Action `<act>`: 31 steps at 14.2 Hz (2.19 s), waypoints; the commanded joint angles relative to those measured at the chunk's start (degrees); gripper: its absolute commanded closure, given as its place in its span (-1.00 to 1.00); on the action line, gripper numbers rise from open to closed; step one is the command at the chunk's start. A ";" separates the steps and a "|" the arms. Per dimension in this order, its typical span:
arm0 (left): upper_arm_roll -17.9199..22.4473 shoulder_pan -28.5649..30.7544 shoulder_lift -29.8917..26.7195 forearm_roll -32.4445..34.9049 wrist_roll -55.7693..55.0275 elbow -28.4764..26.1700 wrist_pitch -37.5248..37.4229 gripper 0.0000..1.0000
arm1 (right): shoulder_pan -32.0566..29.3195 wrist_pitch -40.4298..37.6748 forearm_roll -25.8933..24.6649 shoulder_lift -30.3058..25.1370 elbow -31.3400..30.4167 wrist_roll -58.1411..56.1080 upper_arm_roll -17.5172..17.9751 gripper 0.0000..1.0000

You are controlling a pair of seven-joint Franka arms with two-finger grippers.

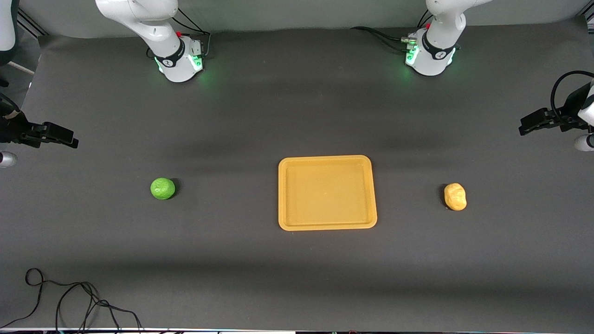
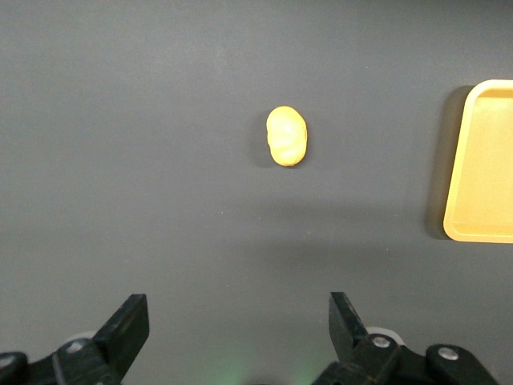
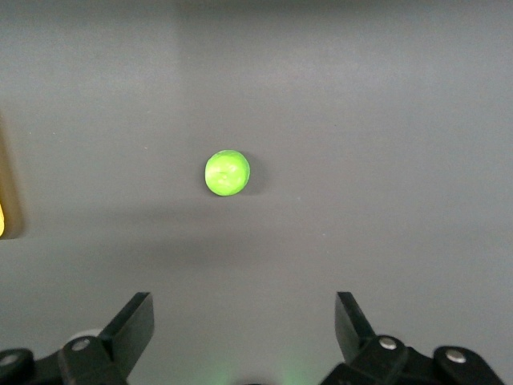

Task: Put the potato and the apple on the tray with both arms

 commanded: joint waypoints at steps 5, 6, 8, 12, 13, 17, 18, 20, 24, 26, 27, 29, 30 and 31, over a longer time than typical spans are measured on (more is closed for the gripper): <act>0.17 -0.53 -0.44 0.41 0.37 -2.92 3.71 -1.00 | 0.31 -0.94 1.05 0.58 1.71 1.12 -0.16 -1.00; 0.17 -0.53 -0.35 0.41 0.37 -4.49 5.91 -1.00 | 0.31 -0.94 0.97 0.50 1.71 1.03 -0.24 -1.00; 0.17 -0.44 0.26 0.50 0.37 -8.80 12.57 -1.00 | 0.31 -0.94 0.97 0.49 1.71 1.03 -0.25 -1.00; 0.17 -0.53 9.47 4.53 -0.68 -11.37 24.18 -1.00 | 0.31 -0.94 0.97 0.58 1.79 0.94 -0.25 -1.00; 0.17 -0.53 12.28 4.89 -0.77 -11.45 27.34 -1.00 | 0.31 -0.94 0.97 0.58 1.79 0.94 -0.25 -1.00; 0.17 -0.79 20.20 4.98 -4.80 -12.50 33.42 -1.00 | 0.40 -0.59 0.88 0.76 1.79 0.94 -0.16 -1.00; 0.17 -1.14 21.35 4.98 -5.60 -13.55 36.22 -1.00 | 0.40 -0.59 0.88 0.85 1.79 0.94 -0.16 -1.00; 0.17 -1.23 22.76 4.98 -6.30 -17.24 43.24 -1.00 | 0.40 -0.50 0.88 0.93 1.79 0.94 -0.16 -1.00; 0.26 -1.23 26.71 4.98 -8.93 -21.03 53.19 -1.00 | 0.31 -0.50 0.88 1.11 1.79 0.77 -0.16 -1.00; 0.35 -2.28 28.12 4.98 -13.06 -21.12 54.97 -1.00 | 0.31 -0.50 0.88 1.37 1.79 0.68 -0.16 -1.00; 0.35 -2.46 28.13 4.98 -13.68 -21.12 54.97 -1.00 | 0.31 -0.50 0.88 1.37 1.79 0.59 -0.16 -1.00; 0.35 -3.16 28.30 4.98 -14.83 -21.04 55.06 -0.94 | 0.31 -0.50 0.79 1.37 1.79 0.51 -0.16 -1.00; 0.43 -3.60 28.30 4.98 -15.27 -21.03 55.67 -0.82 | 0.31 -0.50 0.79 1.37 1.79 0.51 -0.16 -1.00; 0.43 -3.69 28.74 4.98 -16.05 -20.86 56.28 -0.75 | 0.31 -0.50 0.79 1.46 1.79 0.51 -0.16 -1.00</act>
